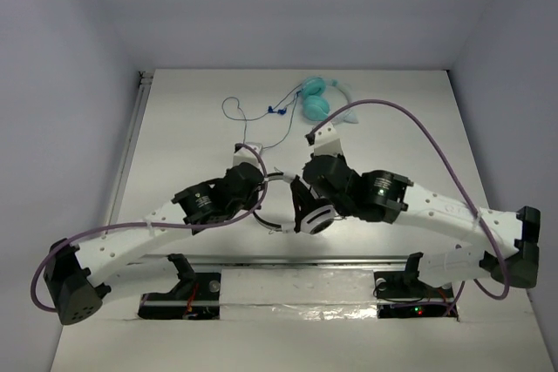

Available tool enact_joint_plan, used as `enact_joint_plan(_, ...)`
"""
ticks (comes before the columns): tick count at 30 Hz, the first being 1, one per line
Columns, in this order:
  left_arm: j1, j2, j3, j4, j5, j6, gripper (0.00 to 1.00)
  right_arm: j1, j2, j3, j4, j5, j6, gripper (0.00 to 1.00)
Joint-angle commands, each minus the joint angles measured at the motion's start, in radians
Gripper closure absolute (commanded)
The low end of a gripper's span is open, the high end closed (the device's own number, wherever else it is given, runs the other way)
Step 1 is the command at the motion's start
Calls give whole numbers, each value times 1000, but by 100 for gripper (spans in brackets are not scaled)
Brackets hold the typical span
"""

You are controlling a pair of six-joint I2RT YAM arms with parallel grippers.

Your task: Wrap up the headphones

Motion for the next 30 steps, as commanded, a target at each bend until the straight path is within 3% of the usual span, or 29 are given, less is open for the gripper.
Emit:
enact_joint_plan(1, -26, -8, 37, 28, 97, 54, 100, -59, 40, 52, 134, 89, -103, 100)
enact_joint_plan(6, -35, 5, 67, 29, 138, 102, 100, -148, 71, 54, 250, 75, -180, 96)
enact_joint_plan(9, -35, -6, 80, 31, 155, 125, 100, -188, 65, 20, 332, -27, -206, 85)
enact_joint_plan(12, -35, -35, 87, 49, 212, 137, 100, -222, 64, -21, 387, -164, -198, 84)
enact_joint_plan(16, -35, -76, 91, 65, 239, 137, 100, -292, 35, -110, 497, -533, -198, 85)
enact_joint_plan(22, -35, -141, 142, 64, 256, 125, 100, -355, 45, -233, 628, -653, -119, 85)
enact_joint_plan(30, -35, -184, 221, 84, 253, 129, 100, -400, -22, -469, 1020, -926, -19, 80)
